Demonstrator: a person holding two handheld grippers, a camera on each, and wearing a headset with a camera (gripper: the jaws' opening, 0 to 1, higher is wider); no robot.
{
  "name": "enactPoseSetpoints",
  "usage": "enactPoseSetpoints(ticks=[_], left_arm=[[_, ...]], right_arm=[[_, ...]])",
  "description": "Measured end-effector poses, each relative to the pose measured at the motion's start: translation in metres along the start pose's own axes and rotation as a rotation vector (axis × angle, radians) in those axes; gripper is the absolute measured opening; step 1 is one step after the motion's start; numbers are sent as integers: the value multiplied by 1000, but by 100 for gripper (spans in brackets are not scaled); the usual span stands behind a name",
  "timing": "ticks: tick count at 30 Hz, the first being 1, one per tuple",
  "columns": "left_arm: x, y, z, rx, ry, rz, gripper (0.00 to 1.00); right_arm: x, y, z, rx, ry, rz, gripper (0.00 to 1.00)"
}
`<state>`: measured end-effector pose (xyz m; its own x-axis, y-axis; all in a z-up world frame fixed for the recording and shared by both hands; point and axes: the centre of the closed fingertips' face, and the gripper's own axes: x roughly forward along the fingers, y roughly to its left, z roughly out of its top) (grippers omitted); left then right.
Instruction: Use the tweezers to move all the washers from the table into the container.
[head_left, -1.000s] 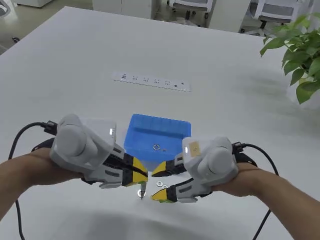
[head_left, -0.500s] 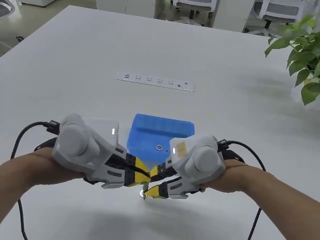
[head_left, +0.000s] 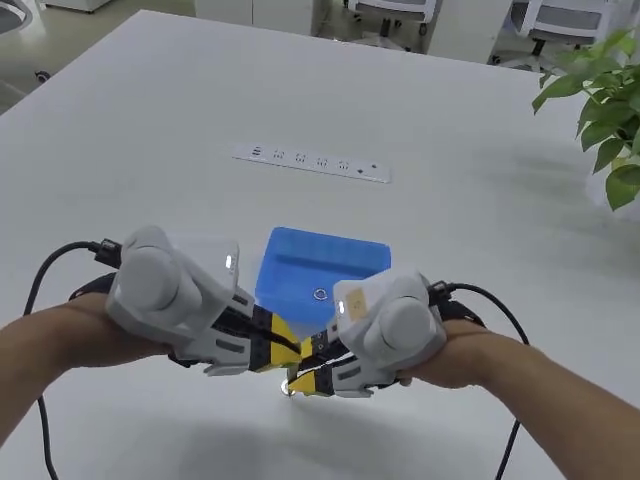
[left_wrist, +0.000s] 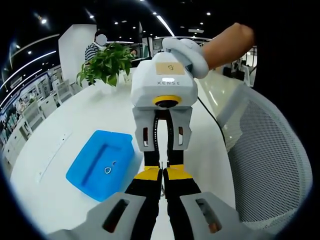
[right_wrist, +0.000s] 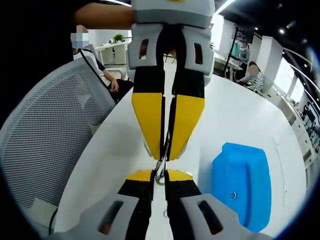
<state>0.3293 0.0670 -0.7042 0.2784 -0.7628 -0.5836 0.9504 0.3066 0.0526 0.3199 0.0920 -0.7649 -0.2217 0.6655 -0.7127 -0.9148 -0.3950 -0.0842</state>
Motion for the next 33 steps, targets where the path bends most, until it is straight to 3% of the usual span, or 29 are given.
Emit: enactPoseSetpoints(ticks=[16,26,33], left_arm=[[2,-2,1,-4,2,-4,8],[-7,6,7,-32,-50,38,22],[-11,10,6,-97,-74,70,46]], right_arm=[[-2,2,-2,18,3,-4,8],[-10,0,1,26,-9,-18,8],[-18,-3,8,44,-36,-36,8]])
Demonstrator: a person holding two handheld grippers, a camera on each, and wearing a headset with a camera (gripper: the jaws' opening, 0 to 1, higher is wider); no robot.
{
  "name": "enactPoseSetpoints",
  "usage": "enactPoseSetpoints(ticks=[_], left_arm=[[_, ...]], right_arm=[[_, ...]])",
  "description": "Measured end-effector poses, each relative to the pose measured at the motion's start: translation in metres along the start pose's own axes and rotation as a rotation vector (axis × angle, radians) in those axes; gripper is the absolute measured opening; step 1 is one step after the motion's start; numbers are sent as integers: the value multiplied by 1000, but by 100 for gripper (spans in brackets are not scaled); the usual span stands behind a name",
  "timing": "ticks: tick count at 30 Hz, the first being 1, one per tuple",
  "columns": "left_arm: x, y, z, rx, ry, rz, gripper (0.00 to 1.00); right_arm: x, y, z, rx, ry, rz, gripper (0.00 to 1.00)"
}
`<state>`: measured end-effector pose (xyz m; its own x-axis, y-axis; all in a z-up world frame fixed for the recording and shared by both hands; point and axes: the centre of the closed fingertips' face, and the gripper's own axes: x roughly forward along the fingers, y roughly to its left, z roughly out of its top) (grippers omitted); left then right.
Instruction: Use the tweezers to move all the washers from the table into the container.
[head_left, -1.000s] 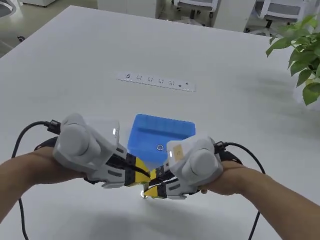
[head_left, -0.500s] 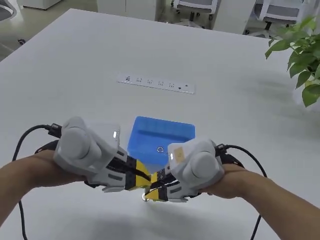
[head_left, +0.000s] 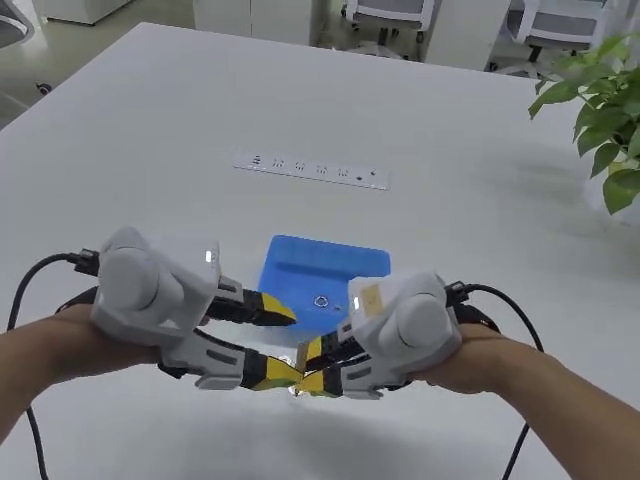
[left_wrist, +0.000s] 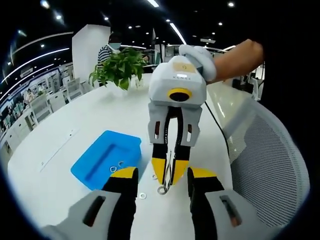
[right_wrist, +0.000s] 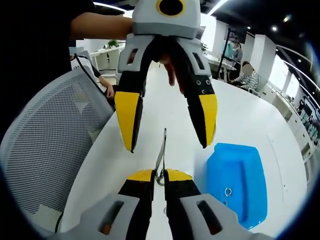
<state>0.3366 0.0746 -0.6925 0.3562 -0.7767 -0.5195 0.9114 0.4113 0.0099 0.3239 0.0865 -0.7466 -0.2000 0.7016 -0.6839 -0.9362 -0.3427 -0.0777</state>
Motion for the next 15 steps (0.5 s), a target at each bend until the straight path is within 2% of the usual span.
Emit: enactPoseSetpoints(ticks=[2,8,15], left_arm=[[-2,0,0,1,-5,7,51],[-5,1,-5,-63,-11,37,71],[-9,-1,-6,-94,-28,55,77]], right_arm=[[-2,-1,2,0,-5,-6,8],[-12,-5,10,-6,-16,-17,8],[-23,-12,19,-26,-16,-27,8]])
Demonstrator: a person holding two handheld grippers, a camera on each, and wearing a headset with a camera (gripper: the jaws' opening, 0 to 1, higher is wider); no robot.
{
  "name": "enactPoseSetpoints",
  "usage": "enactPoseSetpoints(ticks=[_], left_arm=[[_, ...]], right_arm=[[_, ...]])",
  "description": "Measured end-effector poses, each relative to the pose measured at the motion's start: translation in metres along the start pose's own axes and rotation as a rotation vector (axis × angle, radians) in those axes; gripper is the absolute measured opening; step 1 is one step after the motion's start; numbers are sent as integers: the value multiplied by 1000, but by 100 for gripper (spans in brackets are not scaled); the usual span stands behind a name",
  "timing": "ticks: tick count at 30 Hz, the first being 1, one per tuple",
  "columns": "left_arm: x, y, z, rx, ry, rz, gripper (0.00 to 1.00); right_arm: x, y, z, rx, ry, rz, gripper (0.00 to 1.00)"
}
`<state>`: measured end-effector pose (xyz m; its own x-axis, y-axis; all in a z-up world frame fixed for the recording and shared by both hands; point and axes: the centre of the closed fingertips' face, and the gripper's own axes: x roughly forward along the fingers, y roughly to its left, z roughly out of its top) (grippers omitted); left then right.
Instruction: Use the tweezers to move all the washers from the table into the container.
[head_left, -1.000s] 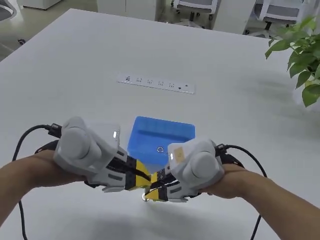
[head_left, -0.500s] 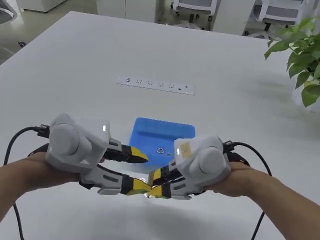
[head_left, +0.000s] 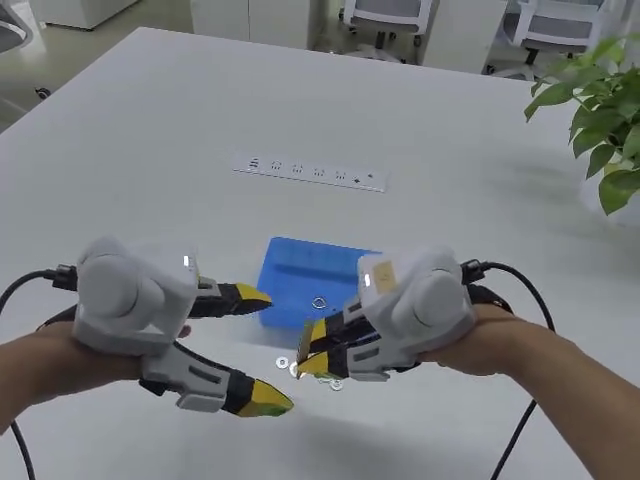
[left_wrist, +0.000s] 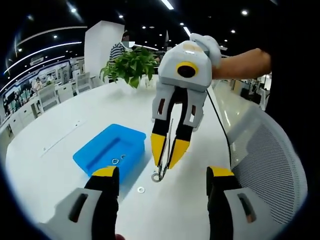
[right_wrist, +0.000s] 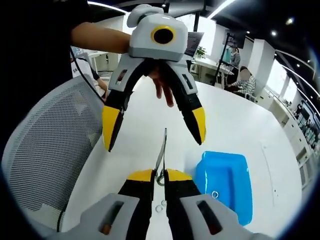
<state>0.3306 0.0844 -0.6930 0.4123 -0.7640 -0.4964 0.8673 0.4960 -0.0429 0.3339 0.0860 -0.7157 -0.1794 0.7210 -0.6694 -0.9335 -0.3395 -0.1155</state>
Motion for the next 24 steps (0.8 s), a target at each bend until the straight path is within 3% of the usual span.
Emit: enactPoseSetpoints(ticks=[8,24], left_arm=[[-8,0,7,-34,-34,21,84],[-14,16,11,-65,-52,58,96]], right_arm=[[-11,-13,8,-6,-6,-19,9],[-24,-49,17,-1,-29,-65,9]])
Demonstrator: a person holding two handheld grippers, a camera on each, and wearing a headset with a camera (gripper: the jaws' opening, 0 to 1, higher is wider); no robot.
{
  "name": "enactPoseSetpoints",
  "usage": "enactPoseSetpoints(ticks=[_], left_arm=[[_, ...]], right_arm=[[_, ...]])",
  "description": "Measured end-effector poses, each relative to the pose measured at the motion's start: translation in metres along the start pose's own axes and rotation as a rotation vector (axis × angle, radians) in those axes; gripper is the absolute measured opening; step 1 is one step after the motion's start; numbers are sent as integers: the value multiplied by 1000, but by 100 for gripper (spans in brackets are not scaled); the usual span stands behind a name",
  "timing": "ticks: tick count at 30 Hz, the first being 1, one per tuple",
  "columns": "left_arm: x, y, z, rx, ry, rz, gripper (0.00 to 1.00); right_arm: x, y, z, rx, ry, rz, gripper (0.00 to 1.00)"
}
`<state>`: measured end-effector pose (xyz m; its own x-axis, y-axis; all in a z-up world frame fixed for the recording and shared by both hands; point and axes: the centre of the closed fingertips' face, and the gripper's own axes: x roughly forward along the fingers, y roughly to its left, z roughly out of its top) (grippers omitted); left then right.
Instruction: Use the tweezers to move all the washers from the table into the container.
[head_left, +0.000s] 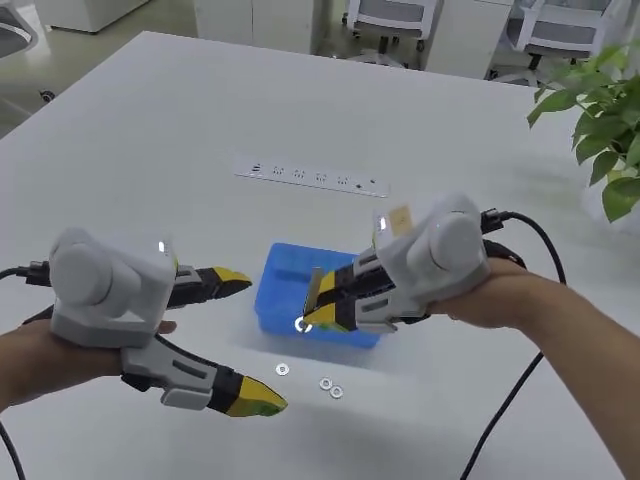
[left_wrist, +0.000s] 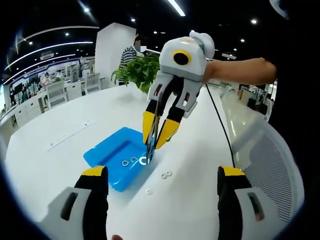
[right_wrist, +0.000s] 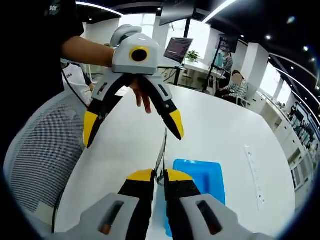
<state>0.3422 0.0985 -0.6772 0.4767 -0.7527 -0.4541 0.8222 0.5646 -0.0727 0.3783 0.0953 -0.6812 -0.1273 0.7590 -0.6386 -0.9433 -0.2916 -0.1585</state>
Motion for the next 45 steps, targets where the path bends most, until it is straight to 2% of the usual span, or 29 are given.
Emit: enactPoseSetpoints(ticks=[6,16,25,30,45], left_arm=[[-1,8,6,-8,-17,18,99],[2,17,11,-8,-24,17,99],[8,28,17,-1,-31,19,98],[12,34,18,-2,-29,11,94],[19,55,21,11,-26,10,88]], right_arm=[[2,-12,-3,-7,-3,-21,9],[10,-28,-15,-13,7,-38,9],[20,-36,-27,-1,18,-31,9],[26,-40,-32,5,20,-21,9],[44,-50,-46,19,37,9,9]])
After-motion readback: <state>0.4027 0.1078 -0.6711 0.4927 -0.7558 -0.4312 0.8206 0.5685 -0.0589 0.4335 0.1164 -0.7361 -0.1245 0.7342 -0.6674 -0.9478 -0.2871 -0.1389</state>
